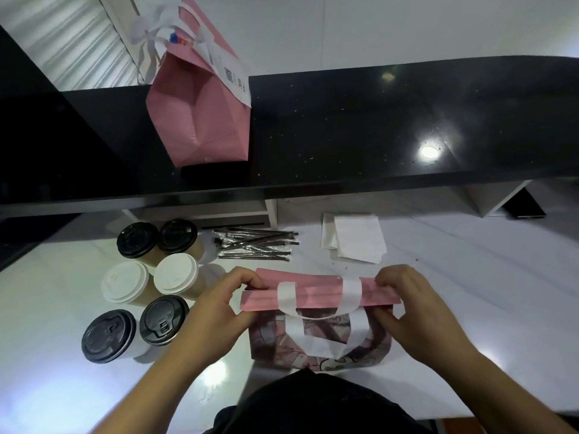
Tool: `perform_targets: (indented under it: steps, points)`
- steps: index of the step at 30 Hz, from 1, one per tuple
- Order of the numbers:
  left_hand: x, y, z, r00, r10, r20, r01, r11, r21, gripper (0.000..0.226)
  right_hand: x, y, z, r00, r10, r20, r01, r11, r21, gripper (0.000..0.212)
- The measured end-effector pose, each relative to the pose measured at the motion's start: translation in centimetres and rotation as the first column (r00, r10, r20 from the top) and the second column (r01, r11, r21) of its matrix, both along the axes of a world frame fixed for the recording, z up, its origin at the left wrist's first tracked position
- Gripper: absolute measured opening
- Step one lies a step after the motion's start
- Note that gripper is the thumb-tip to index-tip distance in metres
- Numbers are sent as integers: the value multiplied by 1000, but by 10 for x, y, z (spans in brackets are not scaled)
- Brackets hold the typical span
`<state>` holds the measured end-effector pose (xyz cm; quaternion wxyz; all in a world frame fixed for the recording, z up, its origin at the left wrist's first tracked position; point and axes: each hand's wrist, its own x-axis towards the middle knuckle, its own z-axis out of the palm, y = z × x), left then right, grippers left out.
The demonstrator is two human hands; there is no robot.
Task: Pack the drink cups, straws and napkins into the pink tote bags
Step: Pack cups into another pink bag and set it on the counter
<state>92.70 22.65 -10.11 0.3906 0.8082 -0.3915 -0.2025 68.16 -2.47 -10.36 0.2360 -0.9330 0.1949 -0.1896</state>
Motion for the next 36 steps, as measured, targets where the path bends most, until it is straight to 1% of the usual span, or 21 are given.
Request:
perform_targets:
  steps: [1, 2, 3, 4, 5, 7, 9, 10, 12, 13, 15, 17, 19, 21, 23, 25, 26, 28, 29, 32, 36]
  points:
    - [-2, -1, 1, 998, -17, 53, 18, 1000, -18, 26, -1, 0, -2, 1000, 30, 3, -30, 997, -74, 46]
    - [-4, -2, 2, 992, -46, 116, 50, 998, -33, 29, -1, 1, -3, 998, 55, 1, -54, 989, -139, 40]
    - [-6, -3, 3, 981, -80, 179, 88, 995, -39, 39, -1, 1, -4, 997, 72, -1, -71, 980, -185, 33]
    - [-8, -4, 5, 970, -108, 218, 119, 992, -40, 43, -1, 0, -5, 996, 84, 1, -81, 974, -213, 27]
    - [-8, -4, 7, 963, -126, 238, 137, 990, -31, 40, -2, -1, -6, 996, 91, 2, -88, 970, -227, 24]
    - [-8, -3, 12, 957, -158, 242, 168, 986, -20, 26, -4, -1, -6, 996, 94, -6, -93, 969, -229, 25]
    - [-7, -1, 16, 952, -179, 248, 191, 981, -28, 16, -5, -1, -5, 995, 101, 1, -99, 973, -207, 23]
    - [-6, -1, 17, 948, -180, 262, 195, 980, -33, 15, -5, -1, -3, 994, 106, 10, -102, 976, -192, 21]
    - [-6, -1, 16, 944, -159, 288, 178, 983, -41, 28, -4, -1, 0, 994, 106, 26, -101, 981, -165, 12]
    - [-6, -1, 16, 941, -152, 301, 173, 984, -42, 31, -2, -1, 2, 994, 108, 25, -103, 983, -151, 10]
    - [-5, -2, 16, 920, -167, 354, 190, 981, -30, 31, 1, -3, 8, 992, 125, -11, -125, 981, -147, 16]
    - [-4, -5, 17, 896, -211, 391, 223, 975, 17, 35, 4, -5, 15, 987, 138, -77, -150, 972, -183, 22]
    - [-2, -9, 22, 875, -269, 402, 269, 961, 56, 40, 10, -6, 25, 976, 155, -154, -185, 960, -209, 24]
    - [-2, -18, 29, 862, -319, 394, 308, 947, 94, 42, 17, -5, 34, 955, 210, -209, -255, 942, -216, 22]
    - [-3, -28, 33, 856, -338, 392, 300, 941, 157, 40, 28, -2, 41, 930, 266, -253, -318, 927, -197, 28]
    - [-2, -39, 33, 872, -336, 356, 276, 938, 208, 36, 41, -2, 46, 915, 267, -303, -331, 926, -182, 36]
    - [-2, -45, 33, 890, -329, 315, 266, 937, 227, 38, 47, -2, 47, 908, 266, -324, -333, 927, -174, 38]
    - [-2, -55, 33, 918, -324, 228, 264, 929, 258, 50, 58, -3, 50, 891, 274, -362, -345, 927, -147, 37]
    - [-2, -60, 34, 916, -340, 213, 277, 920, 278, 54, 62, -3, 52, 883, 280, -376, -350, 927, -132, 37]
    - [-5, -72, 38, 864, -417, 284, 306, 881, 362, 40, 71, -2, 54, 872, 294, -392, -367, 922, -123, 34]
    - [-15, -84, 35, 776, -458, 434, 278, 865, 417, 29, 76, 7, 51, 863, 319, -391, -407, 899, -164, 32]
